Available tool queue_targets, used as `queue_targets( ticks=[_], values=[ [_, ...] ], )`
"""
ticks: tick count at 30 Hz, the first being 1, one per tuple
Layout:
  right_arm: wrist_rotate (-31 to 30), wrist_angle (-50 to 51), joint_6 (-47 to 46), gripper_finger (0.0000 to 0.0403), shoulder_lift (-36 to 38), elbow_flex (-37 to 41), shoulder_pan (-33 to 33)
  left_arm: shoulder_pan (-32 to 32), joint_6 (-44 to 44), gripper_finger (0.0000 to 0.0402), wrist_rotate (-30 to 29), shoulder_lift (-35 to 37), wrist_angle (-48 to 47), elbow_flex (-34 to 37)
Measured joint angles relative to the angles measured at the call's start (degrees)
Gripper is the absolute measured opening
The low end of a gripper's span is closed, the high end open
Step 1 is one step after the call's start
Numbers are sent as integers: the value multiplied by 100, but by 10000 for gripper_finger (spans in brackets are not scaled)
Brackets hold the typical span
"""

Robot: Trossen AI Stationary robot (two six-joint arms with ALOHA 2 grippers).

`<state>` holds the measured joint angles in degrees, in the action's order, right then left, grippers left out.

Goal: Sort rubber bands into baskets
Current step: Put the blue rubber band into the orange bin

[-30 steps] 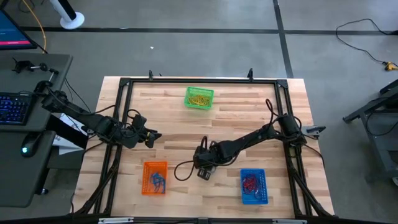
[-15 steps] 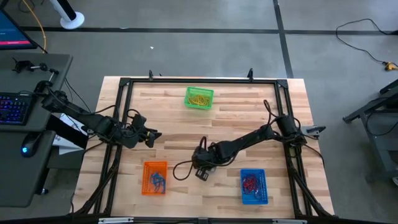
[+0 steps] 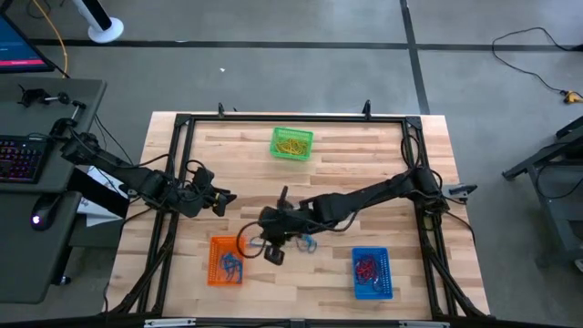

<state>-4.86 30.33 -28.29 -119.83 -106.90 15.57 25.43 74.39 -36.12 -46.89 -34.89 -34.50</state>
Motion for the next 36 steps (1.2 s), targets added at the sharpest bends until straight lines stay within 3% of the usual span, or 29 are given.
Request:
queue_targets(
  ticks=[14, 25, 28, 33, 36],
  values=[
    [491, -2761, -420, 0, -1016, -6, -139, -1, -7, 175, 0, 0, 9, 0],
    [522, -3594, -657, 8, -1518, -6, -147, -1, 45, 175, 1, 1, 0, 0],
    [647, -3567, -601, 43, -1546, -1, -172, -2, 81, 175, 0, 2, 0, 0],
    [668, -3633, -560, 150, -1528, -3, -243, 0, 85, 175, 0, 2, -2, 0],
    [1202, -3155, -510, 211, -1416, -2, -367, 0, 96, 175, 0, 2, 0, 0]
  ],
)
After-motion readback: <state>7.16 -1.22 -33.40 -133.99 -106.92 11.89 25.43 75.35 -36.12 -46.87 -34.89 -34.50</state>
